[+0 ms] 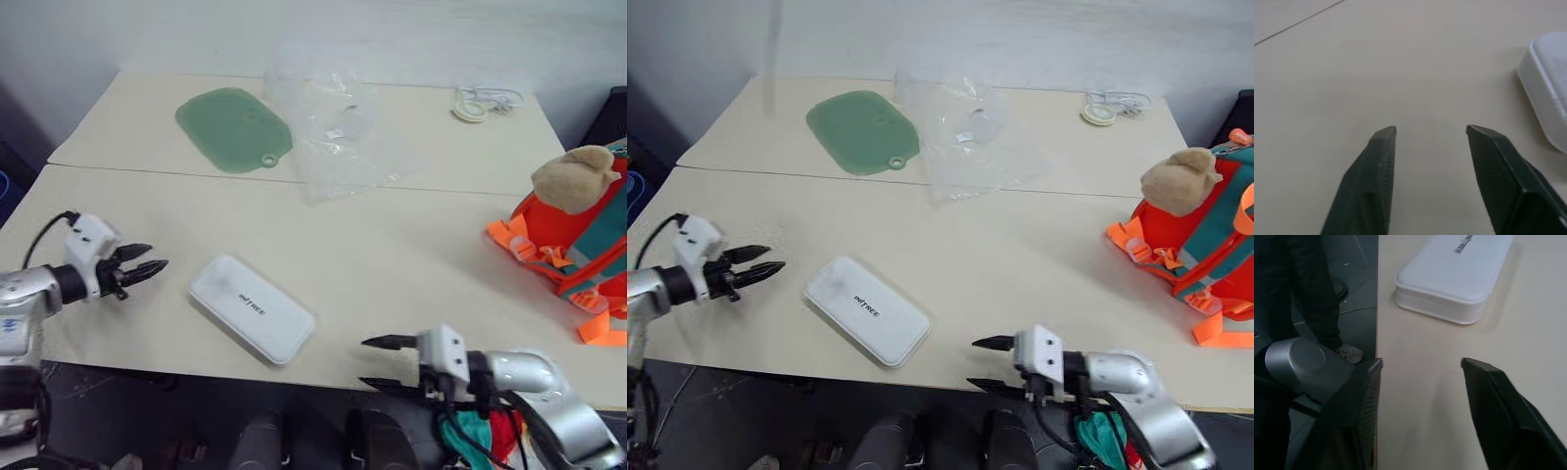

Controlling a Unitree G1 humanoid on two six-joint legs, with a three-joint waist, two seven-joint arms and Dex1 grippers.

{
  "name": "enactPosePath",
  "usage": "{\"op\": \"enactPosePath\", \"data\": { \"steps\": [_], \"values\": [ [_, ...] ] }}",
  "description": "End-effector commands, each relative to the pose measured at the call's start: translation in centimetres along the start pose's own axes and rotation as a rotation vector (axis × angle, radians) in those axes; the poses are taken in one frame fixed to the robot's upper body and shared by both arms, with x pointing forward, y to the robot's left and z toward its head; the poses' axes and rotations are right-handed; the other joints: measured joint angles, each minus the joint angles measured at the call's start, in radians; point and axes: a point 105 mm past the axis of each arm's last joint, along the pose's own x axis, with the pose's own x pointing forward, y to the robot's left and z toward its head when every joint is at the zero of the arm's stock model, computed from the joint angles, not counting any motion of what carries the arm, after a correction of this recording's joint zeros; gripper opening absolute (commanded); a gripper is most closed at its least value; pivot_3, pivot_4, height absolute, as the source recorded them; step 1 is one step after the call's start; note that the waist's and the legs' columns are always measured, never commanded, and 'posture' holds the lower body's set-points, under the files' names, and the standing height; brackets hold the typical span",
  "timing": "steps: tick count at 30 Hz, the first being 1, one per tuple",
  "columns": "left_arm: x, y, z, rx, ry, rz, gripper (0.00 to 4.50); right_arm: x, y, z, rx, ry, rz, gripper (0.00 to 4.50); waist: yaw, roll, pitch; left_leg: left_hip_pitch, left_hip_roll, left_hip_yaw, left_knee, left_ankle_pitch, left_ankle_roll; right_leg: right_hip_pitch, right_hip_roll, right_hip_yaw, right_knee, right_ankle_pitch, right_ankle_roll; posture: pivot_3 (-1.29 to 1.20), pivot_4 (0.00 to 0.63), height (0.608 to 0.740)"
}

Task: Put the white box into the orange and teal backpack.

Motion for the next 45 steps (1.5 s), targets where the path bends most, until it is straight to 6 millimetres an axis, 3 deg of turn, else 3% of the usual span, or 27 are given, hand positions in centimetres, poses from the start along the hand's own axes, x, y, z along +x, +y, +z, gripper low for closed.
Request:
{"op": "enactPosePath", "data": {
  "steps": [1,3,5,17,23,31,36,41,45],
  "values": [
    [1.3,-1.2,-0.1,0.019,0.009,-0.089,1.13,1.7,0.0,-0.6,-0.018,0.014,0.049,1.48,-0.004,0.000,0.000,-0.002,0.000,0.000,0.001,0.000,0.000,-0.002,0.000,-0.001,0.000,0.000,0.000,0.00,0.150,0.740],
    [1.8,-2.7,0.2,0.007,-0.001,-0.173,0.50,2.4,-0.2,-0.9,-0.025,0.019,0.073,0.78,-0.007,0.000,0.000,-0.006,0.000,0.002,0.004,0.000,0.001,-0.006,0.001,-0.002,0.003,0.000,0.000,0.00,0.150,0.740],
    [1.9,-3.6,0.4,-0.005,-0.005,-0.225,0.45,2.7,-0.4,-1.0,-0.025,0.022,0.079,0.07,-0.009,-0.001,0.000,-0.009,0.001,0.002,0.007,0.000,0.001,-0.007,0.004,-0.003,0.004,0.000,0.000,0.00,0.150,0.740],
    [2.0,-8.8,0.7,-0.061,0.063,-0.402,0.45,2.7,-0.1,-0.6,0.118,-0.024,0.125,0.02,-0.020,-0.001,0.000,-0.008,0.001,0.001,0.010,0.000,0.002,-0.006,-0.002,0.005,0.005,0.001,0.002,0.00,0.150,0.740],
    [2.2,-10.8,0.4,-0.103,0.079,-0.417,0.45,1.9,-2.4,-0.2,0.114,-0.021,0.033,0.02,-0.020,-0.001,0.000,-0.008,0.001,0.001,0.010,0.000,0.002,-0.006,-0.003,0.006,0.004,0.001,0.001,0.00,0.150,0.740],
    [4.3,-13.5,1.3,-0.167,-0.016,-0.404,0.45,-1.8,-7.2,-0.7,0.062,0.079,-0.104,0.02,-0.006,-0.001,0.000,-0.007,-0.001,0.001,0.010,0.000,0.003,-0.006,-0.004,0.007,0.003,0.001,0.002,0.00,0.150,0.740],
    [5.2,-14.1,1.4,-0.191,-0.025,-0.383,0.45,-2.9,-7.8,-1.5,0.058,0.144,-0.107,0.02,0.005,-0.001,0.000,-0.007,-0.001,0.001,0.010,0.000,0.003,-0.006,-0.004,0.007,0.003,0.001,0.002,0.00,0.150,0.740],
    [3.4,-12.6,0.3,-0.233,0.034,-0.351,0.45,-4.5,-8.7,-2.3,0.035,0.215,-0.154,0.02,0.002,-0.001,0.000,-0.007,-0.001,0.002,0.010,0.000,0.003,-0.006,-0.004,0.007,0.003,0.001,0.002,0.00,0.150,0.740],
    [1.2,-10.7,-0.9,-0.331,0.132,-0.319,1.36,-5.5,-9.6,-2.5,0.014,0.228,-0.214,0.00,-0.009,0.000,0.000,-0.006,0.000,0.002,0.010,0.000,0.002,-0.005,-0.003,0.007,0.003,0.001,0.001,0.00,0.150,0.740]
  ]
}}
